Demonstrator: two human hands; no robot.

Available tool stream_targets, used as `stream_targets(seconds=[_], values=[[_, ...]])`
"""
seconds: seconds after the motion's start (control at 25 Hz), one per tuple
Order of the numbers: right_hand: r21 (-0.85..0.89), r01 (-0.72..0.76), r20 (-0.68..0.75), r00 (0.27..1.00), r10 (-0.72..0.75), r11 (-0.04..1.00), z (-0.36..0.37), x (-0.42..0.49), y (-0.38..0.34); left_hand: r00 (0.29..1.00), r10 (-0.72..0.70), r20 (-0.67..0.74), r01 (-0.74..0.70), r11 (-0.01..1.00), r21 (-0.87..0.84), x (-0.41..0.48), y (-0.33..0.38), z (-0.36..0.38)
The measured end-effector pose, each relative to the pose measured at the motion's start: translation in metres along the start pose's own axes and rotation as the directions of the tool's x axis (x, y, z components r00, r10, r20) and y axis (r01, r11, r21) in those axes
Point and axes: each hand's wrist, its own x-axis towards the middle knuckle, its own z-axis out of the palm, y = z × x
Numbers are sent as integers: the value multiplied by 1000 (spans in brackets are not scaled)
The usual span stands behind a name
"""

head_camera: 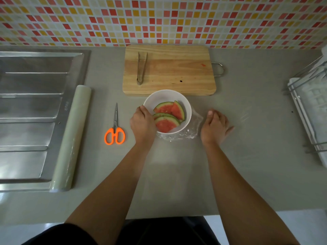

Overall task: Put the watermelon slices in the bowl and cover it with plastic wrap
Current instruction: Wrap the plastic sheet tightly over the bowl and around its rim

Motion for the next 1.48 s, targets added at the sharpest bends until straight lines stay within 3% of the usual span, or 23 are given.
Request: stream_targets(seconds=[0.12, 0.2, 0.32, 0.4, 0.48, 0.6, 1.0, 1.32, 1.48], values=[[152, 145, -118, 985, -128, 978, -13, 0, -21, 1000, 2, 1, -2, 1000, -18, 1, -2, -2], [186, 284, -95, 958, -271, 941, -15, -10, -51, 1000, -14, 27, 16, 997, -74, 6, 1, -7], [104, 593, 95, 794, -601, 799, 0, -47, -90, 995, 58, 75, -52, 995, -79, 24, 9, -8], [64, 633, 248, 738, -627, 771, 13, -64, -99, 970, 167, 175, -168, 986, -6, 33, 11, -6], [-6, 595, 339, 757, -558, 804, 22, -63, -96, 945, 190, 266, -208, 977, 41, 37, 10, -3], [-104, 612, 394, 749, -532, 784, 27, -57, -90, 945, 152, 291, -179, 982, 67, 38, 6, 0], [-229, 479, 322, 859, -399, 847, 20, -49, -76, 970, 117, 212, -143, 984, 110, 34, 9, 5], [99, 253, 186, 945, -268, 962, 8, -45, -73, 979, 89, 181, -112, 987, 117, 30, 9, 8], [379, -11, 237, 968, -85, 925, 5, -40, -67, 985, 71, 155, -90, 989, 118, 27, 11, 11]])
